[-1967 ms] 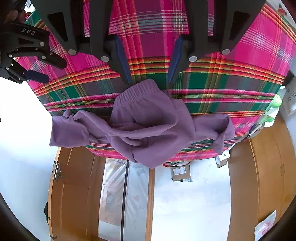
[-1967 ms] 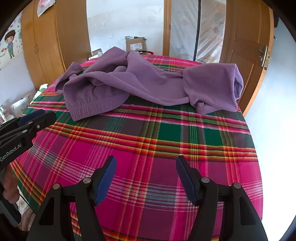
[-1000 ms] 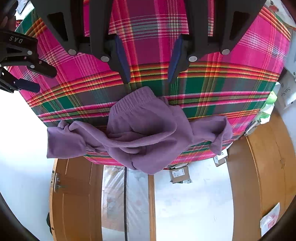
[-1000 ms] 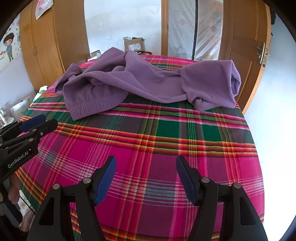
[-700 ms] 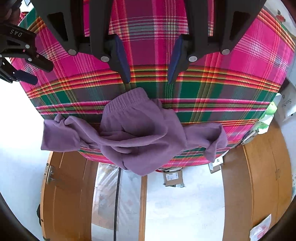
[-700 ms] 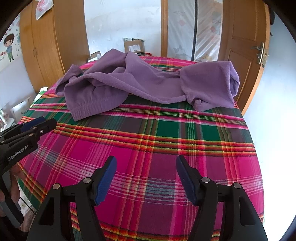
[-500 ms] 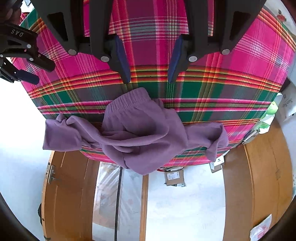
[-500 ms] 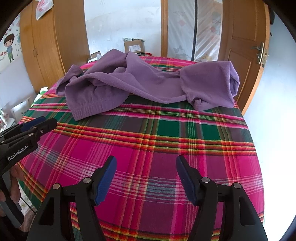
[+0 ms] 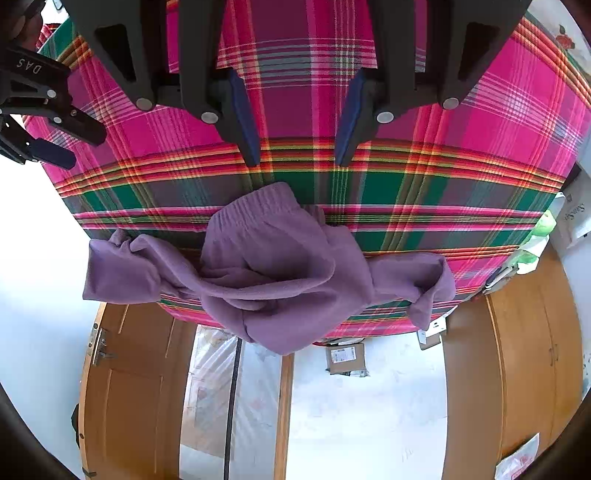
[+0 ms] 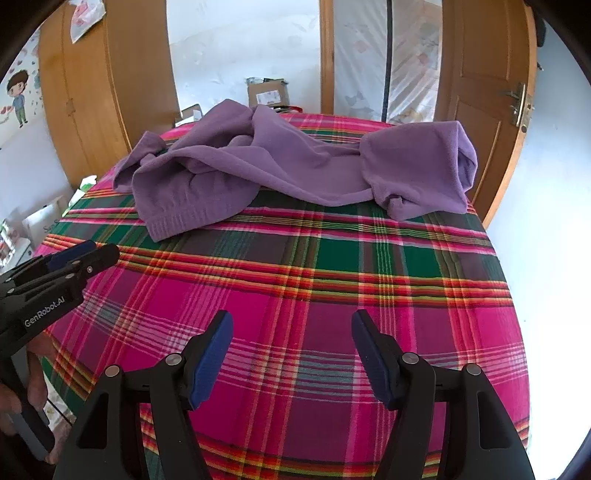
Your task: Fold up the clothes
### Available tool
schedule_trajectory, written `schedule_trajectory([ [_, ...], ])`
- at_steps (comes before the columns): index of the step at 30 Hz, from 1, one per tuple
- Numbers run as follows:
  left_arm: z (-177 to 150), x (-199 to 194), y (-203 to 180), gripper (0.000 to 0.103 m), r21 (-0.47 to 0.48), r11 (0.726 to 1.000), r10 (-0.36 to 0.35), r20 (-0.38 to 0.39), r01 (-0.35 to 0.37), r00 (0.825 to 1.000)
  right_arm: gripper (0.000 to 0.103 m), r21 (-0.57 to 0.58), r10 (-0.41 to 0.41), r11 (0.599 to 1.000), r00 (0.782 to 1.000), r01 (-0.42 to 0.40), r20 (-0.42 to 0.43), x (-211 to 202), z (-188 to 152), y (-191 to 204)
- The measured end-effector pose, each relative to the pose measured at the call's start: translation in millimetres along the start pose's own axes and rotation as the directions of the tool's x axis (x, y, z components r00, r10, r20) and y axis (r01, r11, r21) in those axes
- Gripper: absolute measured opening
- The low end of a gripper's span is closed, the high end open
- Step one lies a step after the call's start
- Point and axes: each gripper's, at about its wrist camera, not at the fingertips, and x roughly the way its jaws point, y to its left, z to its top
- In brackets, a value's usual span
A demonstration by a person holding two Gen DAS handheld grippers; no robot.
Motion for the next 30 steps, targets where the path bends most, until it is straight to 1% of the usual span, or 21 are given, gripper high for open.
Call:
schedule_trajectory([
  [3, 0, -4, 2, 0.043, -0.010, 0.999, -0.030, 0.018, 0.030, 0.999, 0.068, 0.001, 0.018, 1.000, 1.000, -0.018, 0.006, -1, 0, 1],
  [5, 1, -5, 3, 0.043, -0.026, 0.999, -0.032, 0.028, 0.032, 0.999, 0.069, 0.007, 0.029, 1.000, 0.999, -0.029, 0.018, -3, -1, 0],
  [7, 1, -5, 4, 0.039, -0.029, 0.999, -0.029, 0.029, 0.030, 0.999, 0.068, 0.008, 0.041, 0.999, 0.999, -0.041, 0.033, -5, 0, 0],
  [9, 1, -6, 5, 0.035, -0.025, 1.000, -0.008, 0.032, 0.008, 0.999, 0.068, 0.018, 0.053, 0.998, 0.997, -0.054, 0.054, -8, 0, -1],
  [14, 3, -5, 8, 0.035, -0.003, 1.000, 0.004, 0.027, -0.003, 1.000, 0.069, 0.049, 0.105, 0.993, 0.990, -0.111, 0.097, -12, 4, -7],
  [17, 4, -4, 9, 0.032, 0.013, 1.000, 0.011, 0.015, -0.011, 1.000, 0.069, 0.050, 0.152, 0.986, 0.984, -0.157, 0.097, -11, 6, -8],
  [19, 6, -2, 13, 0.029, -0.005, 1.000, -0.004, -0.005, 0.004, 1.000, 0.069, 0.042, 0.179, 0.982, 0.979, -0.184, 0.096, -9, 8, -6],
  [21, 7, -2, 18, 0.029, -0.034, 0.999, -0.034, -0.012, 0.034, 0.999, 0.069, 0.033, 0.210, 0.976, 0.973, -0.214, 0.096, -6, 10, -4],
  [24, 9, -2, 20, 0.029, -0.030, 0.998, -0.052, -0.006, 0.052, 0.999, 0.069, -0.030, 0.246, 0.969, 0.964, -0.244, 0.104, -2, 12, 5],
  [26, 10, -1, 22, 0.029, -0.034, 0.998, -0.058, -0.006, 0.058, 0.998, 0.069, -0.039, 0.268, 0.963, 0.960, -0.265, 0.081, 4, 14, 10],
  [28, 11, 0, 23, 0.029, -0.035, 0.998, -0.058, -0.007, 0.058, 0.998, 0.069, -0.029, 0.259, 0.966, 0.963, -0.257, 0.072, 9, 18, 10],
  [30, 12, 1, 27, 0.029, -0.050, 0.996, -0.069, -0.010, 0.069, 0.998, 0.069, -0.073, 0.228, 0.972, 0.971, -0.223, 0.074, 12, 26, 15],
])
